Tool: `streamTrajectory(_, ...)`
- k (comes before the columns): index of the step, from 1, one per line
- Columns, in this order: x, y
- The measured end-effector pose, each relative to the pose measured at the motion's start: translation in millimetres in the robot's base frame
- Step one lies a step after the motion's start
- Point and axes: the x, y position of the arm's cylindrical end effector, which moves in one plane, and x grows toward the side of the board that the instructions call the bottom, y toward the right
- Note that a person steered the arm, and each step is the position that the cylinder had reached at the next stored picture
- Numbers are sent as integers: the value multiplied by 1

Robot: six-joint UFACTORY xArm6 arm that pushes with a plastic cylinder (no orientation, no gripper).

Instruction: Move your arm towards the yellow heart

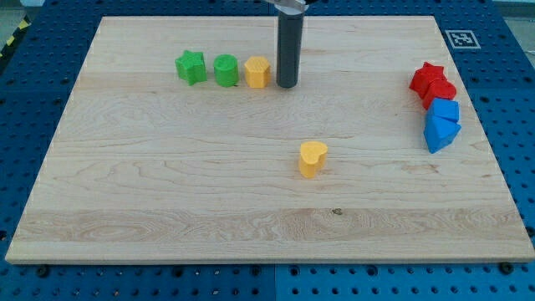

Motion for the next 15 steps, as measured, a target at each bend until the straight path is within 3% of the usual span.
streamTrajectory(2, -10, -32)
streamTrajectory(5, -10, 1)
streamTrajectory(6, -37, 1)
streamTrajectory(8, -41, 0)
streamTrajectory(12, 21, 63)
streamTrajectory(15, 45, 63)
